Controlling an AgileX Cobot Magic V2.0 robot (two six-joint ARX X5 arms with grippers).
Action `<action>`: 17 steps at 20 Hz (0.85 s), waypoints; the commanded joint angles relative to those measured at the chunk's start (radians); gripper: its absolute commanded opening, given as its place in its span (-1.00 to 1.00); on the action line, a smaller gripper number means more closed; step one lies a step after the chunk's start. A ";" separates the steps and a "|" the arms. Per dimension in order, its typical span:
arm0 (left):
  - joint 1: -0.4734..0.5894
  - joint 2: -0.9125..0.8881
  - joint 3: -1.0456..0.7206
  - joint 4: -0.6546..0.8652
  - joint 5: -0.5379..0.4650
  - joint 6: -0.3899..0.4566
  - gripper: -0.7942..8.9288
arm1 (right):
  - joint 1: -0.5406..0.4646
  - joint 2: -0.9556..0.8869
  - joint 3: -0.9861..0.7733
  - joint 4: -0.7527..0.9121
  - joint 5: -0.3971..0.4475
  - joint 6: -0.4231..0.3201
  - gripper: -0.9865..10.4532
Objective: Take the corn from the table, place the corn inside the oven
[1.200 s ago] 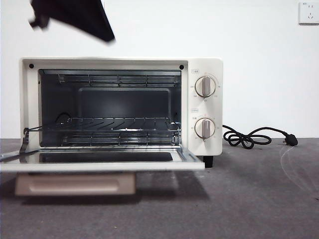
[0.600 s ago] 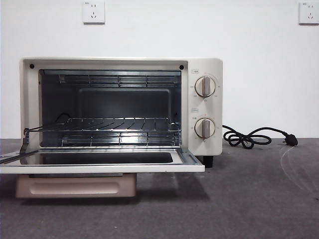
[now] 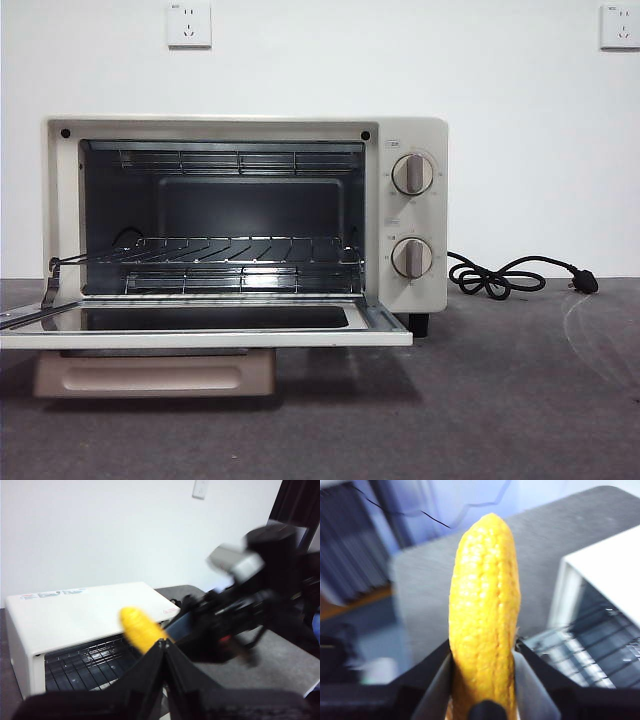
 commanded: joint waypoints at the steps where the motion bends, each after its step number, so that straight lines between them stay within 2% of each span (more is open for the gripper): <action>1: -0.003 -0.021 -0.005 -0.021 -0.004 -0.024 -0.85 | 0.002 0.075 0.001 0.039 0.087 -0.109 -0.85; 11: -0.003 -0.018 -0.003 -0.083 -0.025 -0.024 -0.85 | 0.001 0.290 0.001 0.128 0.427 -0.380 -0.85; 14: -0.003 -0.018 -0.003 -0.087 -0.041 -0.023 -0.85 | 0.001 0.332 0.001 0.141 0.487 -0.454 -0.85; 17: -0.003 -0.018 -0.003 -0.098 -0.050 -0.023 -0.85 | 0.000 0.362 0.001 0.157 0.555 -0.484 -0.85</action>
